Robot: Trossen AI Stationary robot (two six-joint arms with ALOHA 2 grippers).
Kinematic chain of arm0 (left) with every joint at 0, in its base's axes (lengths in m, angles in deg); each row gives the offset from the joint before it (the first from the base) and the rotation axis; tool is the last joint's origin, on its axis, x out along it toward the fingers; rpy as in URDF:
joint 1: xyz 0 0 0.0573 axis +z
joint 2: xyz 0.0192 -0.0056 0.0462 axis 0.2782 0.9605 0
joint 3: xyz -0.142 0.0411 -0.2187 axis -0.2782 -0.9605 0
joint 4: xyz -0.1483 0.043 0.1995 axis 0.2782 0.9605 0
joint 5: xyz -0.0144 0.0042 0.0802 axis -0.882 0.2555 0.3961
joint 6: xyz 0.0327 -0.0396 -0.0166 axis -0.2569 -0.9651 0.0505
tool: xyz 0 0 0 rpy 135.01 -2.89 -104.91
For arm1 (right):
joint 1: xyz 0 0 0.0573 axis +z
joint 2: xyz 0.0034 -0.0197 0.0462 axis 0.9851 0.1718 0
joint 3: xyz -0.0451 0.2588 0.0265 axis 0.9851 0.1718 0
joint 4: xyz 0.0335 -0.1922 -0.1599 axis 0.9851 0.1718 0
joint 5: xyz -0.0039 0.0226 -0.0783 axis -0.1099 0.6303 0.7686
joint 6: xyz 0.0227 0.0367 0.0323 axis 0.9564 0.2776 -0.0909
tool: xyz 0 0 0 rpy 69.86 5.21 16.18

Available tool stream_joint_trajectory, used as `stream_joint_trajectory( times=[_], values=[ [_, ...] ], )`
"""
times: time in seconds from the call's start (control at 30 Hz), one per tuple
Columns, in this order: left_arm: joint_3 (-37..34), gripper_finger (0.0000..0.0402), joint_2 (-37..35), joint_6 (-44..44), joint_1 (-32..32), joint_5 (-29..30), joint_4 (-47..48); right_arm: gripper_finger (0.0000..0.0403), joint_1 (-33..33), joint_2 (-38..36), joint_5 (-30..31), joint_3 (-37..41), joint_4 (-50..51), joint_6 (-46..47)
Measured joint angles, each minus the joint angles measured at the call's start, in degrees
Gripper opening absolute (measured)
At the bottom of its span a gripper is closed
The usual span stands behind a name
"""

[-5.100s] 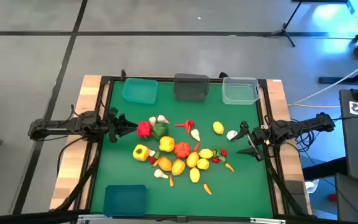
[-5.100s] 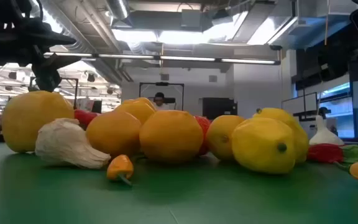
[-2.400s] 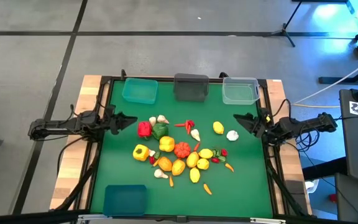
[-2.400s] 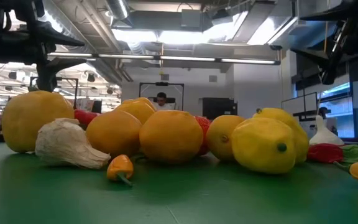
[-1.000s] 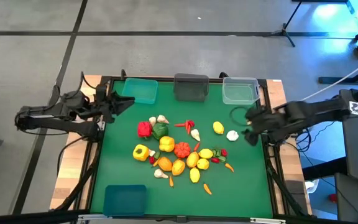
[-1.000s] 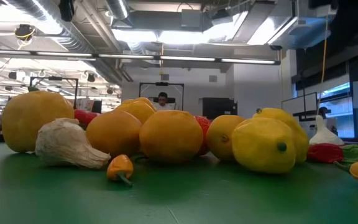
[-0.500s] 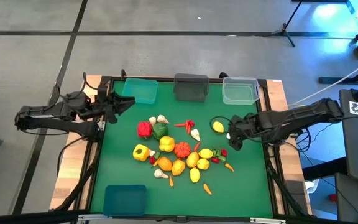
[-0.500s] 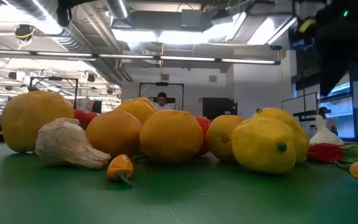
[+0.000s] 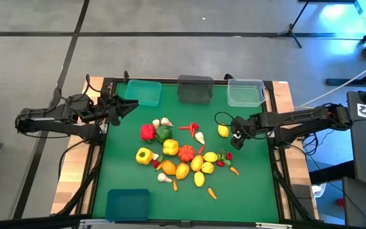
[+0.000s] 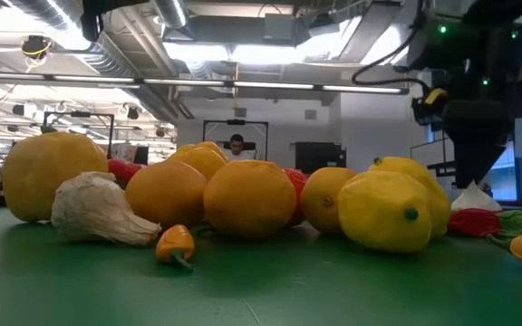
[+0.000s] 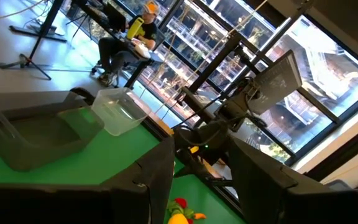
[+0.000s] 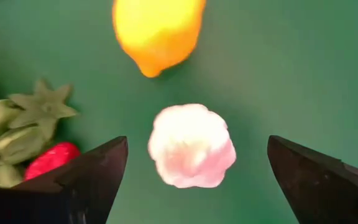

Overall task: Sort produce into baskets
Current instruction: Put the white garlic into the transparent bin

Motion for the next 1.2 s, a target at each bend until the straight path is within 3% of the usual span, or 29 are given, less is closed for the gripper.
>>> stream_joint_trajectory(
  times=[0.4,0.53,0.73,0.83,0.97,1.2],
  values=[
    [0.0,0.0151,0.0,-0.7,0.0,0.0,0.0,0.0373,0.1,0.0,2.5,8.7,-7.7,3.5],
    [0.0,0.0151,0.0,-0.3,0.0,0.0,0.0,0.0319,0.1,0.0,3.3,9.5,-8.3,4.4],
    [0.0,0.0151,0.0,-0.3,0.0,0.0,0.0,0.02,0.1,0.0,2.9,9.5,-10.2,4.2],
    [0.0,0.0151,0.0,-0.3,0.0,0.0,0.3,0.0165,0.1,0.0,2.9,9.5,-10.8,4.6],
    [0.0,0.015,0.0,-0.7,0.0,-0.1,1.5,0.0165,0.1,0.0,2.8,8.8,-10.6,6.0],
    [0.0,0.015,0.0,-0.1,0.0,-0.1,1.5,0.0199,0.1,0.0,3.9,1.4,-8.1,3.3]
  ],
)
